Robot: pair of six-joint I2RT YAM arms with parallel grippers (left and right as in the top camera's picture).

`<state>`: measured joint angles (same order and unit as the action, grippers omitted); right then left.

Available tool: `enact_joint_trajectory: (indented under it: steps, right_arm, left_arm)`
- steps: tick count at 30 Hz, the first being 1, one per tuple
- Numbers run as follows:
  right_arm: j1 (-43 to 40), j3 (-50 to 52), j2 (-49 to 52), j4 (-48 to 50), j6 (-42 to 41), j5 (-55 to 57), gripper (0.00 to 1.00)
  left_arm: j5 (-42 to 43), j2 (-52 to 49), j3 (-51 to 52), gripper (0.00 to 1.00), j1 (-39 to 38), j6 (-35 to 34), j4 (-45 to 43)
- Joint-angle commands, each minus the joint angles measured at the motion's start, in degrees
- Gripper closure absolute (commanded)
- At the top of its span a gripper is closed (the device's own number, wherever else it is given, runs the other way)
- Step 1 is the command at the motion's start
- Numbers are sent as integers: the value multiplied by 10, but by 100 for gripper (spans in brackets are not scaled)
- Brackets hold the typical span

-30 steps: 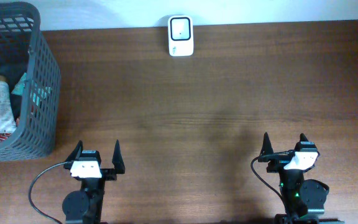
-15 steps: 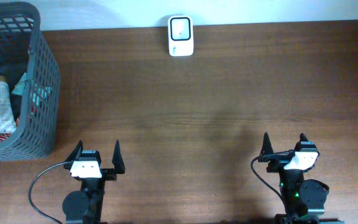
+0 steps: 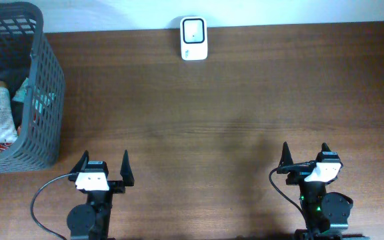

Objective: Scan the item barcode

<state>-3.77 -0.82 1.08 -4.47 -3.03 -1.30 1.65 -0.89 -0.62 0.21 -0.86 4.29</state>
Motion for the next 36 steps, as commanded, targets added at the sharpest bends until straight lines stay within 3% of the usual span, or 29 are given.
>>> enact_joint_trajectory:
  steps: [1,18,21,23,26,29,34,36]
  right_arm:
    - [-4,5,3,-1,-2,7,1]
    - [-4,5,3,-1,-2,7,1]
    - [-4,5,3,-1,-2,7,1]
    - [-4,5,3,-1,-2,7,1]
    - [-4,5,3,-1,-2,7,1]
    - [-4,5,3,-1,-2,7,1]
    - [-4,5,3,-1,-2,7,1]
    - [-4,5,3,-1,-2,7,1]
  left_arm:
    - [-4,5,1,1,3,12,5]
    - [-2,5,1,1,3,10,-5]
    - [116,5,1,1,3,-4,-76]
    - [126,5,1,1,3,-4,-132]
    - [231,5,1,1,3,-4,-286]
    - [254,5,-11,1,3,-20,-395]
    - [222,-10,-134,1,3,-21,-377]
    - [210,-44,-203,1,3,16,-355]
